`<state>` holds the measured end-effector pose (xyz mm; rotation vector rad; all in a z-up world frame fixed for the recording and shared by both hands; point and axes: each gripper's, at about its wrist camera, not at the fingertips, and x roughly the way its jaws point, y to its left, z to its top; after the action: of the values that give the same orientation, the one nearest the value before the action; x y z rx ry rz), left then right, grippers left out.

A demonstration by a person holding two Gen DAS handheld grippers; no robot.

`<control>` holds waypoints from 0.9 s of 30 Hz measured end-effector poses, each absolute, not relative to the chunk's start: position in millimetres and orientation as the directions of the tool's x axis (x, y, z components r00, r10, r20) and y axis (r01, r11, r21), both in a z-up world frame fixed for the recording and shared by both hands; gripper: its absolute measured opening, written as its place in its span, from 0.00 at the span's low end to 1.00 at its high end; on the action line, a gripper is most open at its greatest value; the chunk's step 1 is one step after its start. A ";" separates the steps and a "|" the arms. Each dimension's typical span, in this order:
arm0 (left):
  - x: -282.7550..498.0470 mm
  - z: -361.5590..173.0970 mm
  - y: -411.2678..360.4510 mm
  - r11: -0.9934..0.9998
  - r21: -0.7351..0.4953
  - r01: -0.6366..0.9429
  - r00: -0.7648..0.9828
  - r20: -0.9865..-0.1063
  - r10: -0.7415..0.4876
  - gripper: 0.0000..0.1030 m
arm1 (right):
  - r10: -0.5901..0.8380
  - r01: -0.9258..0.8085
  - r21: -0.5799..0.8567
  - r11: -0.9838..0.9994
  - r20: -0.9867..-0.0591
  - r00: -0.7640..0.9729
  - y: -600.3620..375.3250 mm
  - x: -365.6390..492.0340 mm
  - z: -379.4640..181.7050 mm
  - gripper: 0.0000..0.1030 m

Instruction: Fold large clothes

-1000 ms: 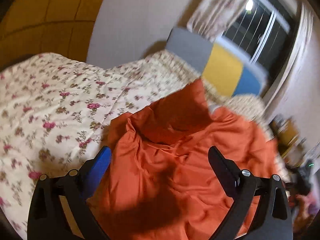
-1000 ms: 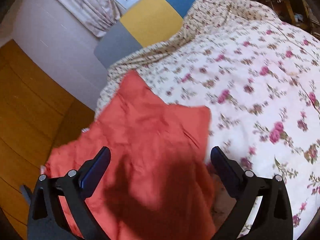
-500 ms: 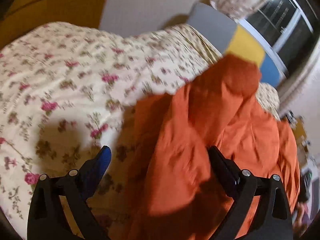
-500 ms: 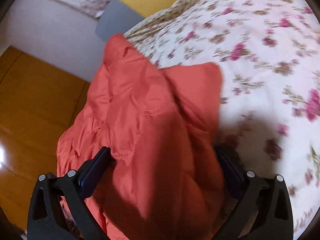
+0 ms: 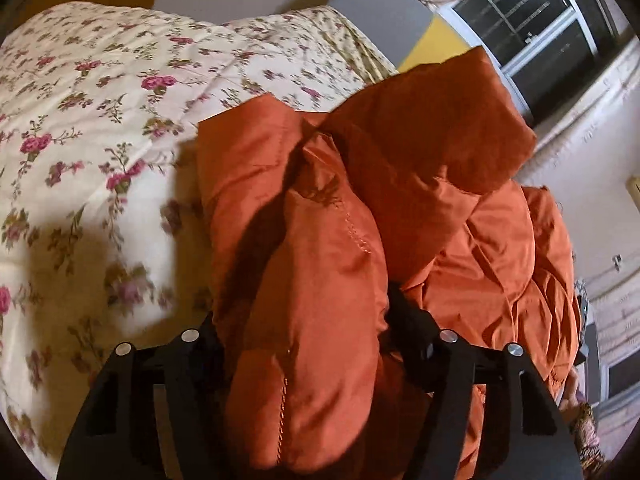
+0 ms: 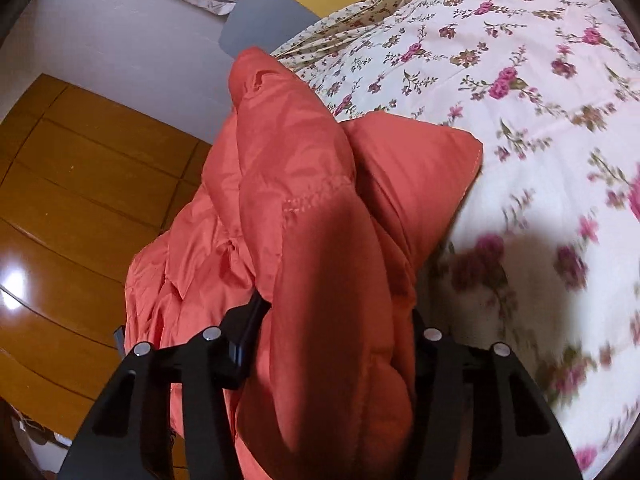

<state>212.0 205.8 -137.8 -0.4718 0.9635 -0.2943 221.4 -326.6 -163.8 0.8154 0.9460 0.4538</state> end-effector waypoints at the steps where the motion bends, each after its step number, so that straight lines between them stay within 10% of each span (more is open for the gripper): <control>1: 204.4 -137.4 201.3 0.865 -0.500 0.044 0.540 -0.717 -0.442 0.64 | 0.661 -0.002 0.777 0.630 -0.535 0.526 -328.7 213.8 -163.0 0.50; 11: 136.0 -143.2 181.1 0.845 -0.527 0.093 0.535 -0.689 -0.488 0.64 | 0.650 0.006 0.778 0.628 -0.528 0.547 -359.5 129.9 -159.5 0.51; 18: 105.2 -133.3 189.8 0.861 -0.508 0.011 0.588 -0.693 -0.417 0.88 | 0.470 0.065 0.626 0.777 -0.647 0.600 -366.8 101.8 -138.3 0.85; 27: 106.9 -81.8 212.8 0.893 -0.449 0.019 0.712 -0.621 -0.327 0.95 | 0.365 -0.006 0.505 0.863 -0.616 0.698 -362.8 124.7 -93.9 0.88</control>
<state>106.9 212.8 -81.8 -0.4346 0.7592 -0.1983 124.7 -362.8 -93.9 0.4981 0.7781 0.2164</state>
